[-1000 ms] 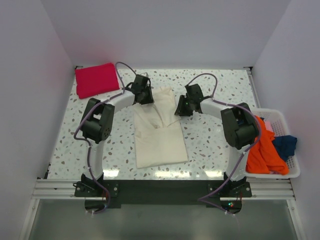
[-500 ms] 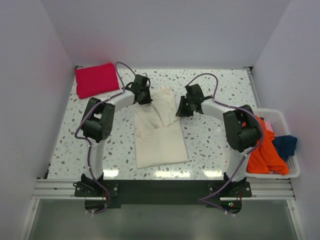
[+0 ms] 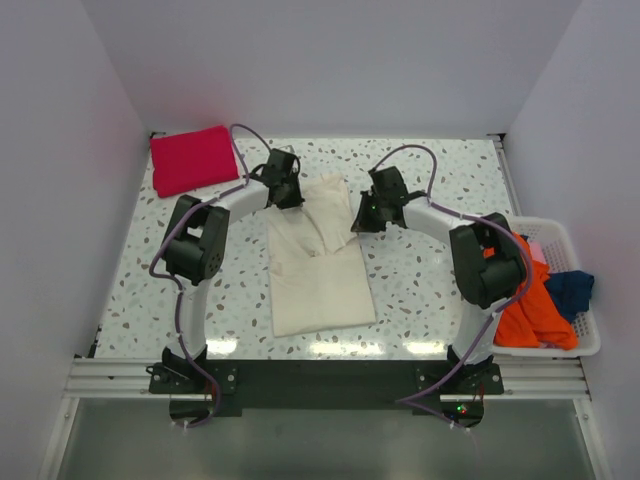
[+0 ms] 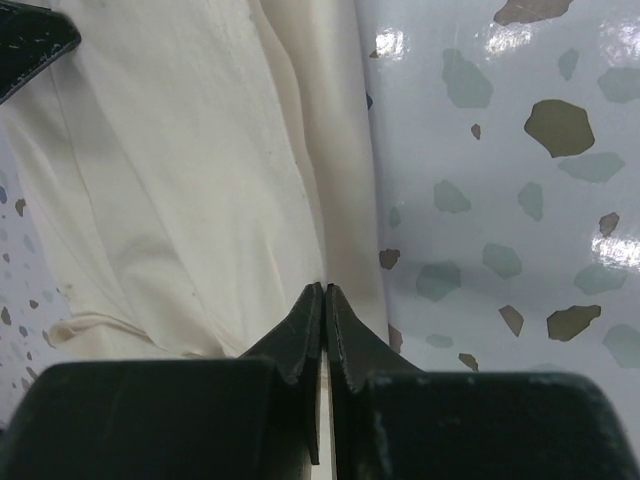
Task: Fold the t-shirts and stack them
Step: Fold the tshirt
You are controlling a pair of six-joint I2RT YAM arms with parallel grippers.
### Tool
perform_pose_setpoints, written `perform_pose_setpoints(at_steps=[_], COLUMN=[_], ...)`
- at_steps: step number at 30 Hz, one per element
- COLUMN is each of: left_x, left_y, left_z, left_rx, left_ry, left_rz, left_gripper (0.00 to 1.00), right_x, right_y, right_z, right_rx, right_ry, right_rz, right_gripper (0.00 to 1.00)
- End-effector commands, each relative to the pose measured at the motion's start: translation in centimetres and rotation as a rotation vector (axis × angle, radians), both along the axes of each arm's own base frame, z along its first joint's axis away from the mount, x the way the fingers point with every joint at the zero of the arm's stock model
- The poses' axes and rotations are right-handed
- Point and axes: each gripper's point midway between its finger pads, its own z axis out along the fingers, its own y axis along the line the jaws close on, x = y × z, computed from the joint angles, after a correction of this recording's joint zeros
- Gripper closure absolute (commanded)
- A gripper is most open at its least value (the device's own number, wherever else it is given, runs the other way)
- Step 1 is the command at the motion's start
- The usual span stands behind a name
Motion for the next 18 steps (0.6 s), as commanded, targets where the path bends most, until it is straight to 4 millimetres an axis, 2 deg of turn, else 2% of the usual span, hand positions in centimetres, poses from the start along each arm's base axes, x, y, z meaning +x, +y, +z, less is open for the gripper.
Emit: perform_pose_setpoints(at_steps=[1,4,9,13,18], left_x=[1.9,1.8,1.9,1.8,1.7], left_y=[0.6,0.7,0.6,0.6,1.0], left_z=[2.2,2.1,2.1,1.9,1.8], left_rx=[-0.010,-0.014,-0.021,-0.020,-0.018], left_ry=[-0.064,-0.062,-0.063,-0.060,-0.058], left_rz=[0.026,0.026,0.025,0.025,0.030], left_gripper=[1.00,1.00,1.00,1.00,1.00], right_x=[-0.2,-0.3,-0.2,-0.1,0.3], right_y=[1.2,1.4,0.9,1.3,2.5], right_z=[3.0,3.1,2.7,3.2,4.1], right_rx=[0.026,-0.041,-0.070,-0.056,-0.021], right_ry=[-0.053,-0.061,-0.055,-0.064,-0.092], right_rz=[0.046,0.067,0.053,0.067,0.086], right_gripper=[1.00,0.98,0.93,0.88,0.90])
